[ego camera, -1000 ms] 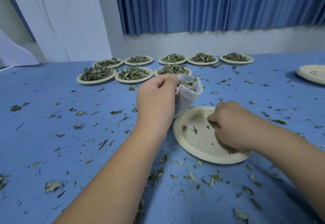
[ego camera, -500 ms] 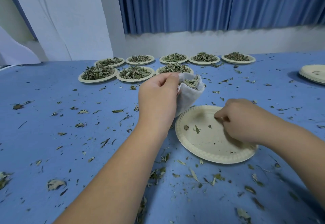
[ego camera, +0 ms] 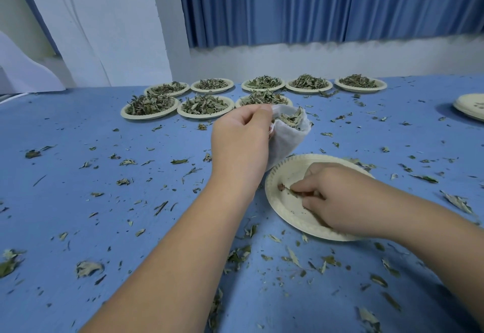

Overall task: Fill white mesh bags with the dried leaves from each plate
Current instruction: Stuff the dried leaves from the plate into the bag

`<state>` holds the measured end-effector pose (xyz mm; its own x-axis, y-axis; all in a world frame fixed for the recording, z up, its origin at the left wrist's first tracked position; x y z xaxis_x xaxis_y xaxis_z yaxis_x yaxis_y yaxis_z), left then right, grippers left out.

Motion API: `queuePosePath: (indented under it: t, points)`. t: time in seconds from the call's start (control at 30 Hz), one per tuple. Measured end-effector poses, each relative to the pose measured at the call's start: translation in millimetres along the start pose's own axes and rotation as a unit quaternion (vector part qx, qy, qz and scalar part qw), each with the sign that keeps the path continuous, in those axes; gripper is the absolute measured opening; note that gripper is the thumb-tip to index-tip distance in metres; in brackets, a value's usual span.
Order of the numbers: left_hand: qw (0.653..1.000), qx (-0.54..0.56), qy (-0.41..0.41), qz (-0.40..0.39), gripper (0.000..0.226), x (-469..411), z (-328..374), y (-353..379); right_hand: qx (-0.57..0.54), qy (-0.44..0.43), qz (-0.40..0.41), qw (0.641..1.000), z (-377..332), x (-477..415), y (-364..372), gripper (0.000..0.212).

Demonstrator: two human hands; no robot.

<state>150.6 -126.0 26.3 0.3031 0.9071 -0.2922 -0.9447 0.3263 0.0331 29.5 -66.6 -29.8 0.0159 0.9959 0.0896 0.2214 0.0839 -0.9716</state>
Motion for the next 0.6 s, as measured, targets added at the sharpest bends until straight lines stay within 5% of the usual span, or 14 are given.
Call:
queuePosePath:
  t: [0.1, 0.6]
  points:
    - [1.000, 0.002, -0.002, 0.001, 0.050, 0.0, -0.5, -0.1, -0.073, -0.008, 0.023, 0.997, 1.2, -4.0, -4.3, 0.016]
    - [1.000, 0.000, 0.005, -0.007, 0.053, 2.3, 1.9, 2.8, -0.060, -0.051, 0.104, 0.991, -9.5, -14.6, -6.4, 0.021]
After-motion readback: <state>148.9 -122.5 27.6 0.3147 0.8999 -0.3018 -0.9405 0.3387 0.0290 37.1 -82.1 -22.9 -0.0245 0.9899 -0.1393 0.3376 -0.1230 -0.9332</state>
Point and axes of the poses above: each hand's wrist, its own x-axis away from the middle knuckle, its own y-axis out of the palm, z = x × y, the point moved 7 cm from there along -x, towards the middle knuckle, and after that the axes turned 5 degrees about -z, right-handed, at the moved point
